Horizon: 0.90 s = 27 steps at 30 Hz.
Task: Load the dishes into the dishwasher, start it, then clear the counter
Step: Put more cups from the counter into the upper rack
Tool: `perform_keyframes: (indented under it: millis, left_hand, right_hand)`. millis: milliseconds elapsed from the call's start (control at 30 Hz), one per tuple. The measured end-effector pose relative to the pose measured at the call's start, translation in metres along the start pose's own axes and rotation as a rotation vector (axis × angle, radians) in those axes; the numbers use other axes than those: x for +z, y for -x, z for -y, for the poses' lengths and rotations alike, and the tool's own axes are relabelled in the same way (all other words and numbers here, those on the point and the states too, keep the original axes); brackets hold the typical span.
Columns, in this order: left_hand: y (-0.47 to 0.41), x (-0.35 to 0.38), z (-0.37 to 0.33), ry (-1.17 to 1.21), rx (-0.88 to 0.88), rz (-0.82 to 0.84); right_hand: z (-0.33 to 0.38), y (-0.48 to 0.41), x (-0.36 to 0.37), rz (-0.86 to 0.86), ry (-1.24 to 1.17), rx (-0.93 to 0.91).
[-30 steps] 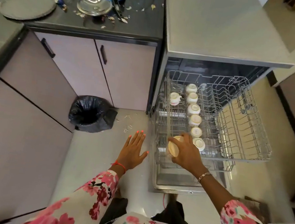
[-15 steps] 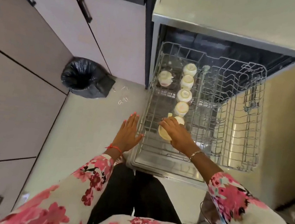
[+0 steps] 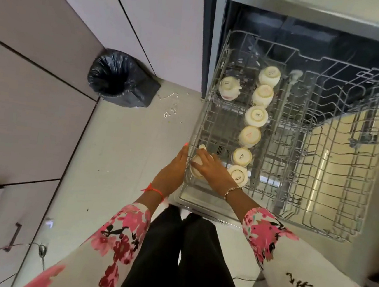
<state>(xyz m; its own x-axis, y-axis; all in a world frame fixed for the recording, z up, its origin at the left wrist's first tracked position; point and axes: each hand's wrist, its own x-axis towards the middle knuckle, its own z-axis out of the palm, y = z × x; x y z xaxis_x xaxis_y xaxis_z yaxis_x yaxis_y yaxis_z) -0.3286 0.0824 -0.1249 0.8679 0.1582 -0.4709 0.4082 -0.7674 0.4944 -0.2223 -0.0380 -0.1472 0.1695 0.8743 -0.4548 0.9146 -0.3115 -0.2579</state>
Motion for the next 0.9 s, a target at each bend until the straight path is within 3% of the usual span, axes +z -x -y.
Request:
perform_keyframes:
  millis: [267,367,567,900]
  left_hand:
    - [0.001,0.001,0.000,0.136,-0.048,-0.061]
    - [0.001,-0.002,0.001,0.063,-0.041,-0.036]
    - [0.008,-0.017,0.012,-0.146,-0.006,-0.054]
    - [0.044,-0.105,0.067,-0.277,-0.094,-0.163]
  right_hand:
    - [-0.003,0.004,0.008,-0.040,-0.175,0.111]
    - [-0.002,0.007,0.006,-0.031,-0.261,0.204]
    - [0.001,0.008,-0.015,0.036,-0.312,0.221]
    - [0.029,-0.024,-0.107,-0.220,-0.205,0.258]
